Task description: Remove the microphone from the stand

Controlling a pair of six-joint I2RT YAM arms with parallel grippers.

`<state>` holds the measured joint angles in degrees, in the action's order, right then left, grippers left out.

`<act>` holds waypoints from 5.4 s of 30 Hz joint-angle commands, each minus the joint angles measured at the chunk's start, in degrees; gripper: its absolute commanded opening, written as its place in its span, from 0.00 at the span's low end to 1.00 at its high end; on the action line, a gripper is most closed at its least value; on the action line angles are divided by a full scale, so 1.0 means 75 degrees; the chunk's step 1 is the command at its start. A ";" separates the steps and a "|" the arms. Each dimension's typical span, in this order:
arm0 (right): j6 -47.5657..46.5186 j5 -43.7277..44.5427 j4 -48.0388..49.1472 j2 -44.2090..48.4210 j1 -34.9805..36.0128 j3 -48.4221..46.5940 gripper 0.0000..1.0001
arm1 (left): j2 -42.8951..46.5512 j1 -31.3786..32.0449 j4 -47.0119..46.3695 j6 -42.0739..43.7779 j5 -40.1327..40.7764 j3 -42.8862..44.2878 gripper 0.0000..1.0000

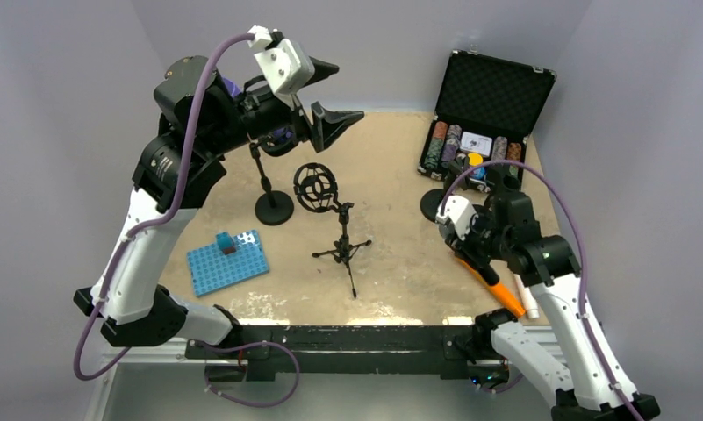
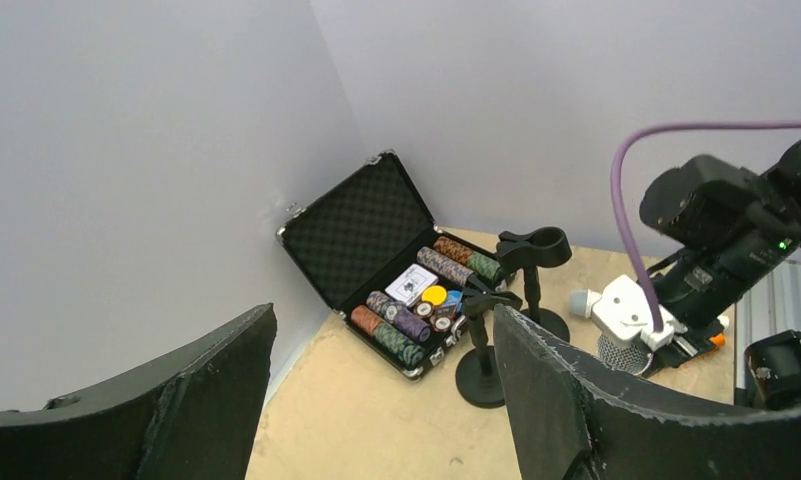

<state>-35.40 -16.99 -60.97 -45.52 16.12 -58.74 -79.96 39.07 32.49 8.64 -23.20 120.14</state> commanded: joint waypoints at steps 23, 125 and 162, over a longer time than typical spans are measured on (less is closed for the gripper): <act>-0.0669 0.4134 0.3563 -0.0270 0.0007 0.3843 0.00 | 0.0043 0.0004 0.0174 0.0210 -0.0146 -0.0126 0.83; 0.0722 0.2153 -0.0426 -0.1359 0.1021 0.0510 0.70 | 0.0015 0.0006 0.0316 0.0120 -0.1125 -0.0259 0.82; -0.0366 -0.4395 0.1343 -0.4264 0.1977 -0.5198 0.61 | 0.1071 -0.0030 0.5344 -0.0245 0.0838 -0.0696 0.84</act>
<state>-32.16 -43.46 -52.84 -77.03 29.91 -97.58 -73.12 39.03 70.98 6.44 -18.41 115.87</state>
